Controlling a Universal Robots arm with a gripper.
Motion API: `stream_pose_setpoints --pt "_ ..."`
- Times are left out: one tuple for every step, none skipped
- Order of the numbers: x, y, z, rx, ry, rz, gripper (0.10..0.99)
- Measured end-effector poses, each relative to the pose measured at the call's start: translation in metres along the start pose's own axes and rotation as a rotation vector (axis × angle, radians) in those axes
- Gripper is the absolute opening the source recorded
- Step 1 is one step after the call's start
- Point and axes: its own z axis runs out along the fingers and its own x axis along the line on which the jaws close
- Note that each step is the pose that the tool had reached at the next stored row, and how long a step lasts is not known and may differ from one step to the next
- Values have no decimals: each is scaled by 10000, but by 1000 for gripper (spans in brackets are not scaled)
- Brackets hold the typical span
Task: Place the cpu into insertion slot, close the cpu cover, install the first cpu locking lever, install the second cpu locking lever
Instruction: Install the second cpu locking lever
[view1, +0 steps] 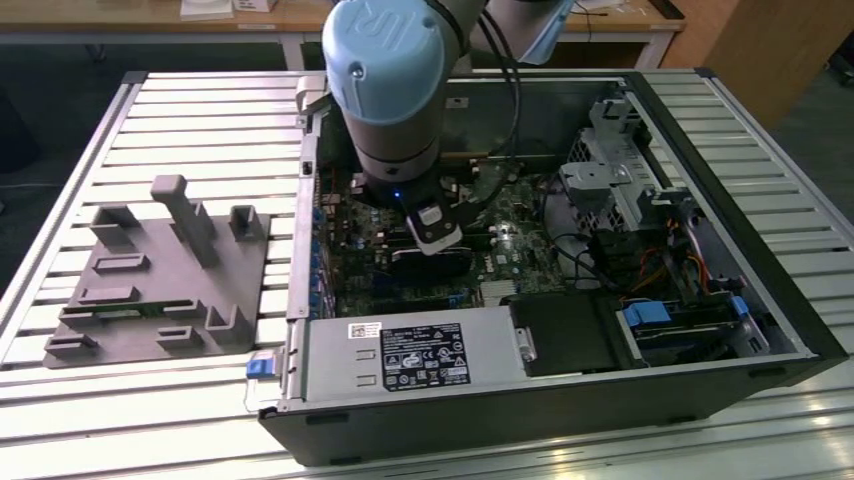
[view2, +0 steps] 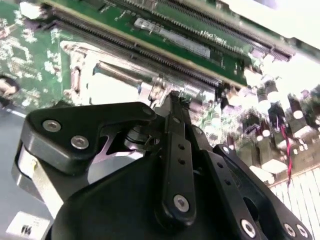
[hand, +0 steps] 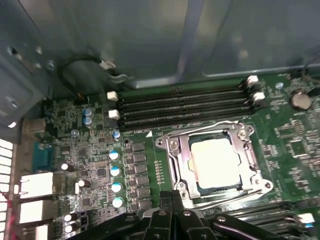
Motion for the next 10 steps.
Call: stream_pose_setpoints --pt "-2 13 -32 1 1 0 106" --pt "-6 24 -60 2 1 0 106" --pt "-11 34 -82 6 0 0 106" --pt "-17 43 -101 20 -2 0 106" --pt "-26 51 -117 49 -9 2 106" --pt "-38 59 -131 108 -24 8 106" --pt "-47 65 -142 183 -41 17 106" --pt "-55 70 -151 268 -62 33 106" --pt "-62 73 -156 356 -85 51 106" --pt "-69 77 -161 459 -112 70 106"
